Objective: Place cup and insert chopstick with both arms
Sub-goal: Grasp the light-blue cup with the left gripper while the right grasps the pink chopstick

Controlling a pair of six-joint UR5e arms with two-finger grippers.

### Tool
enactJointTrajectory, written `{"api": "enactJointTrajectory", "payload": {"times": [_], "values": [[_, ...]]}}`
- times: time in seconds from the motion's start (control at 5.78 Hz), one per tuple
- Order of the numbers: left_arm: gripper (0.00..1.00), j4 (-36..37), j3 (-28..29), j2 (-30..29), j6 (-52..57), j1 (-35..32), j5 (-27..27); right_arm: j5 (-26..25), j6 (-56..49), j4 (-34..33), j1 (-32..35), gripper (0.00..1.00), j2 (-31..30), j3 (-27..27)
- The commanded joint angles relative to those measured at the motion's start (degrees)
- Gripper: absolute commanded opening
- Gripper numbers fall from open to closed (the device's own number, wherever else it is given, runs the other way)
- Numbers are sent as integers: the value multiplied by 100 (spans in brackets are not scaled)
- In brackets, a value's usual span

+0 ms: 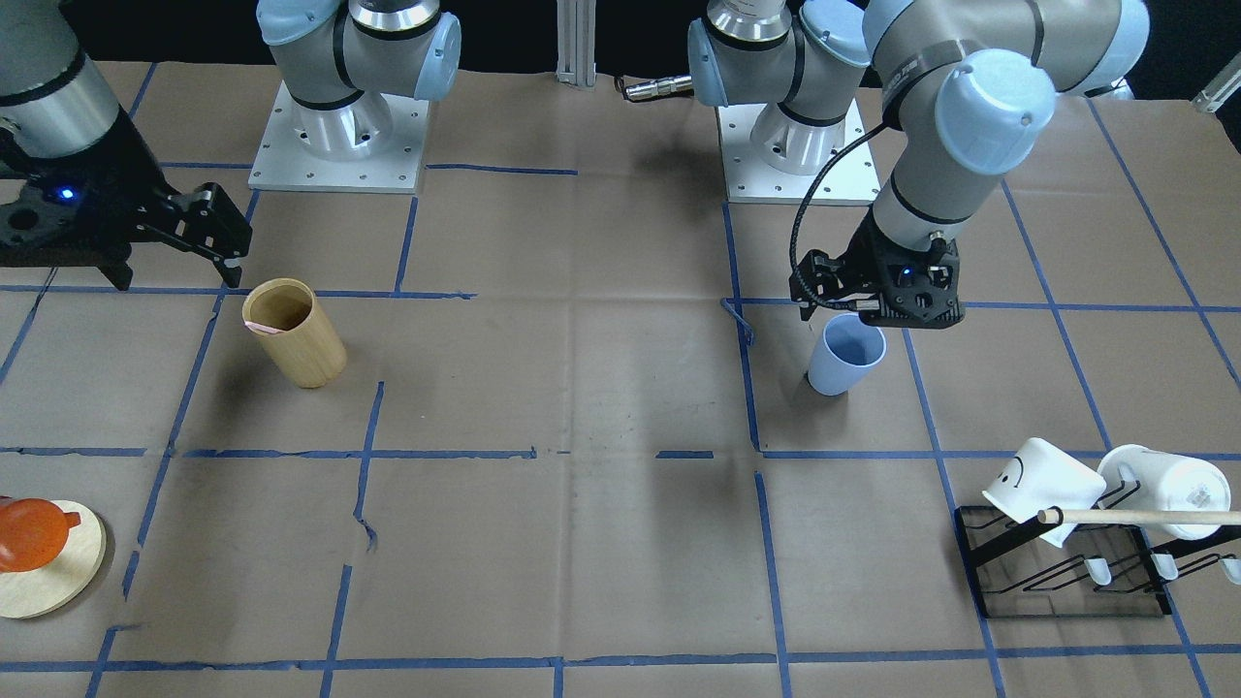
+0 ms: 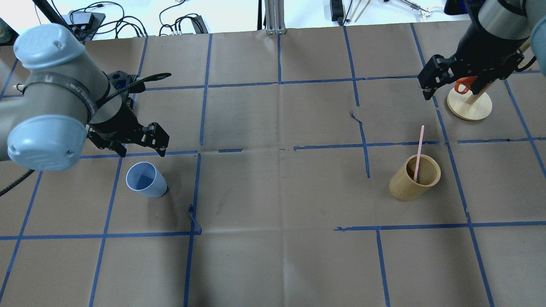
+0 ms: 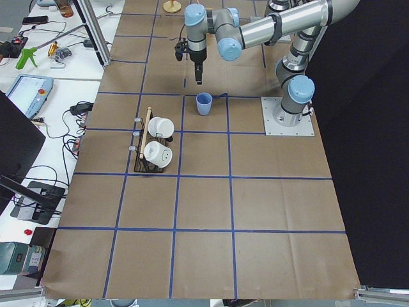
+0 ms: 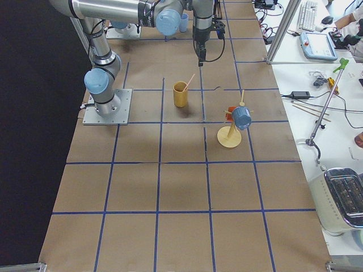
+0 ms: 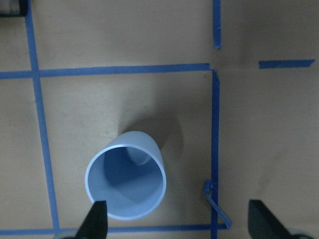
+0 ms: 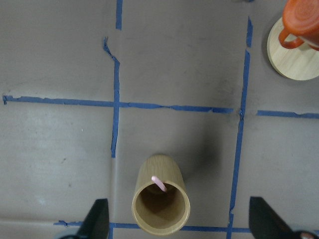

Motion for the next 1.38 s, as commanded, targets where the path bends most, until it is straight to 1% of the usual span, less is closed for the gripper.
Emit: {"api": "enactJointTrajectory", "payload": {"times": [0.0, 0.17, 0.35, 0.52, 0.69, 0.87, 1.04, 1.21], "values": [[89, 1033, -839, -487, 106, -28, 29, 186, -102, -1751, -23, 100, -405, 1435], [38, 1063, -780, -560, 150, -11, 29, 186, -119, -2413, -23, 100, -555, 2026], [7, 1080, -728, -561, 151, -10, 38, 177, -128, -2846, -15, 100, -566, 2345], [0, 1080, -640, -552, 133, -10, 73, 169, -111, -2937, 3, 100, -557, 2374], [0, 976, -352, -587, 20, -54, 91, 169, -102, -3129, 12, 99, -513, 2400], [0, 557, 60, -639, -547, -211, 56, 151, -111, -3131, 12, 68, -513, 2401], [0, 223, 595, -701, -1370, -795, 4, 160, -111, -3123, 12, 36, -513, 2401], [0, 228, 948, -980, -2719, -1550, -40, 134, -111, -3114, 12, 15, -530, 2401]]}}
